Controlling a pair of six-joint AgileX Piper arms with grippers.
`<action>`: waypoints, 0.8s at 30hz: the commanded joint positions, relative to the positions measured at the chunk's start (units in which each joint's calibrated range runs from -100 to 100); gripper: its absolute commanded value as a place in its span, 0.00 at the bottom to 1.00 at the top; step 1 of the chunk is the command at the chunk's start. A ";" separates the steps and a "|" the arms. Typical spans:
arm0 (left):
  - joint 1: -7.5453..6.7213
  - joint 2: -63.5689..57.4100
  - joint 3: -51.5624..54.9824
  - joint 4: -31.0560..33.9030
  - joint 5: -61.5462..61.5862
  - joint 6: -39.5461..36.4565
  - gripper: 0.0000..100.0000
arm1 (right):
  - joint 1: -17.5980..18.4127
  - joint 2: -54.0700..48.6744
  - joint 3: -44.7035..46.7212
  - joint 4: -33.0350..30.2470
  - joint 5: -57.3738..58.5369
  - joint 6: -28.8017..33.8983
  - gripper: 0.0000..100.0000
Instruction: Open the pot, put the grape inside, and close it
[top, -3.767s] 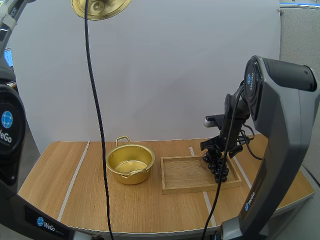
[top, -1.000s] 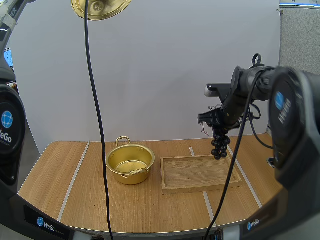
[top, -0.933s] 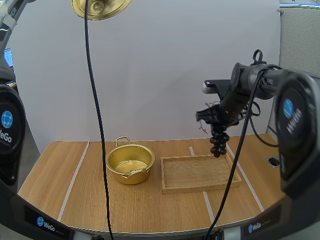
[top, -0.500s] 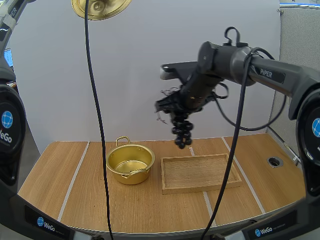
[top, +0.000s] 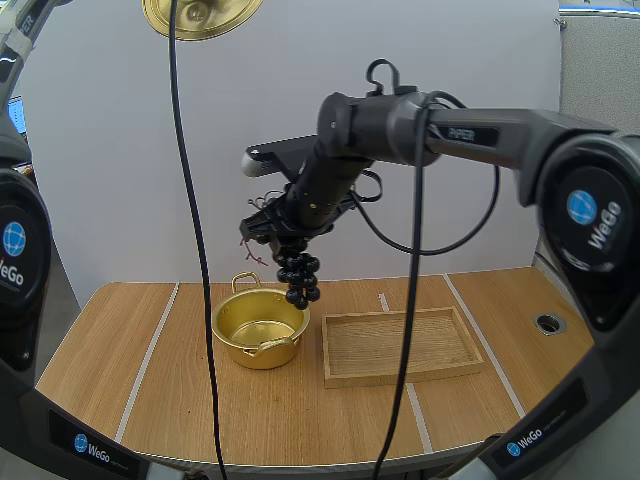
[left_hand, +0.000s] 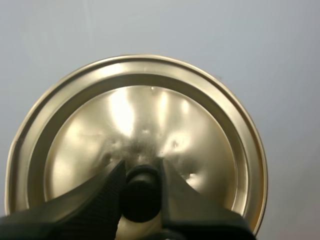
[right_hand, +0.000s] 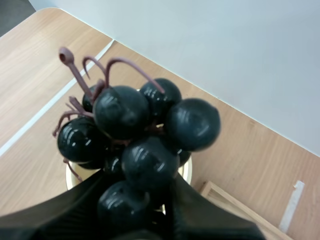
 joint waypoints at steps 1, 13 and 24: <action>-0.17 -0.53 -0.46 0.54 -2.12 -0.35 0.00 | 0.92 2.13 -2.64 -0.06 -1.60 0.12 0.00; -0.17 -0.53 -0.46 0.54 -2.12 -0.35 0.00 | 3.21 11.02 -5.68 -1.79 -5.95 0.12 0.00; -0.17 -0.53 -0.46 0.54 -2.12 -0.35 0.00 | 3.21 17.99 -5.83 -3.86 -10.81 0.12 0.00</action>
